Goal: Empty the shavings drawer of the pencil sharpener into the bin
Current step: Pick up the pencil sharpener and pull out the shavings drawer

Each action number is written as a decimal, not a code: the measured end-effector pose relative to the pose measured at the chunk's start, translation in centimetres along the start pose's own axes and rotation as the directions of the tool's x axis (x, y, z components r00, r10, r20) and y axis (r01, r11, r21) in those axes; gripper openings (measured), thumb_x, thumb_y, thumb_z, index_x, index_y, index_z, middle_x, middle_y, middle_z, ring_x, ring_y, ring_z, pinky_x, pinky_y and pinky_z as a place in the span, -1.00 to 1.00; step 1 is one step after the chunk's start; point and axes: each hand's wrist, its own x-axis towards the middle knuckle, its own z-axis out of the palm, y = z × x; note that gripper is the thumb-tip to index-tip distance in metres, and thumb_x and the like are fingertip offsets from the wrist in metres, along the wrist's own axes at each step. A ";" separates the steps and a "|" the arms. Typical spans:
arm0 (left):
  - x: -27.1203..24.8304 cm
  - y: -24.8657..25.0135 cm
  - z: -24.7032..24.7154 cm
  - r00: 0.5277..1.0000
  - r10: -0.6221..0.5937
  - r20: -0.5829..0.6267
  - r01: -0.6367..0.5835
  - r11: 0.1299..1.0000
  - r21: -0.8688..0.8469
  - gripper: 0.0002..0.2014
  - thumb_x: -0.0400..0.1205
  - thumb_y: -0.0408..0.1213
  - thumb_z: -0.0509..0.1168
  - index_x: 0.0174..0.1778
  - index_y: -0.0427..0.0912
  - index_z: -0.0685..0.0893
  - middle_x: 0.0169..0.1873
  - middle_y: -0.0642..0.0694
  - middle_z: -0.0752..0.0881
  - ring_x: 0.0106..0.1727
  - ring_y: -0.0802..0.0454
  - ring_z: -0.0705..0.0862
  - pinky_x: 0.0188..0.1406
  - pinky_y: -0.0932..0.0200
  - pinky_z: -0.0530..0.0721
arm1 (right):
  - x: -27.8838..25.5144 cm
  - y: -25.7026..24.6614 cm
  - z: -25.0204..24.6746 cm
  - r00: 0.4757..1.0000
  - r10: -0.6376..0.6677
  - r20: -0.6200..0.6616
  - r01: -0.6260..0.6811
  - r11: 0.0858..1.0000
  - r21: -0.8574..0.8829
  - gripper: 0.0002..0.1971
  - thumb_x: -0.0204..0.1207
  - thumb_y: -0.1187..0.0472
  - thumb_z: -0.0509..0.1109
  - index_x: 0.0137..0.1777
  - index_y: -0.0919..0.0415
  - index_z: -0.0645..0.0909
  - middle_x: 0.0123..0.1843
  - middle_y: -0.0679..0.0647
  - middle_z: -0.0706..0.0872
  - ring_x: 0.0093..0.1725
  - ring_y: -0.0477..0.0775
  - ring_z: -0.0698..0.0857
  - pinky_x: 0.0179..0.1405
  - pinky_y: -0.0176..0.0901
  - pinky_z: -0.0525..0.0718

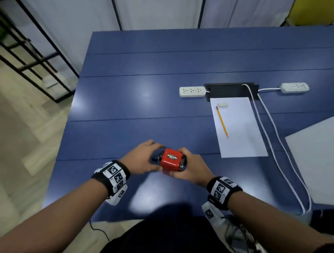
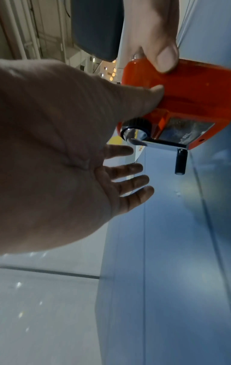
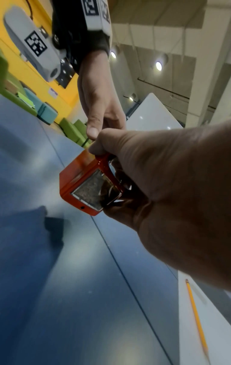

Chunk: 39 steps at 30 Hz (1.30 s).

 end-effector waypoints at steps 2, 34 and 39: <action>-2.7 -0.5 1.9 0.998 0.059 0.021 -0.058 0.998 -0.034 -0.05 0.39 0.13 0.67 0.71 0.04 0.49 0.45 0.02 0.68 0.43 0.06 0.67 0.46 0.24 0.53 | -1.9 -0.5 2.0 0.999 -0.007 0.049 0.007 1.000 0.010 -0.31 0.26 -0.02 0.86 0.33 -0.22 0.58 0.06 -0.21 0.88 0.03 -0.27 0.86 0.07 -0.34 0.79; -8.5 -1.7 10.6 0.953 0.261 -0.156 -0.242 0.961 0.136 -0.21 0.37 0.34 0.67 0.47 0.14 0.60 0.18 0.25 0.79 0.14 0.28 0.76 0.14 0.26 0.69 | -6.0 5.1 7.2 0.948 -0.287 0.138 0.312 0.921 -0.231 -0.30 0.22 -0.17 0.87 0.24 -0.17 0.52 -0.04 -0.19 0.87 -0.07 -0.20 0.86 -0.13 -0.24 0.78; -8.7 -1.8 11.4 0.953 0.212 -0.216 -0.186 0.973 0.134 -0.14 0.30 0.22 0.74 0.52 0.15 0.61 0.21 0.26 0.82 0.21 0.41 0.74 0.27 0.38 0.64 | -6.5 5.3 7.7 0.948 -0.309 0.076 0.318 0.913 -0.258 -0.32 0.21 -0.16 0.86 0.22 -0.20 0.54 -0.06 -0.12 0.88 -0.12 -0.15 0.85 -0.05 -0.09 0.81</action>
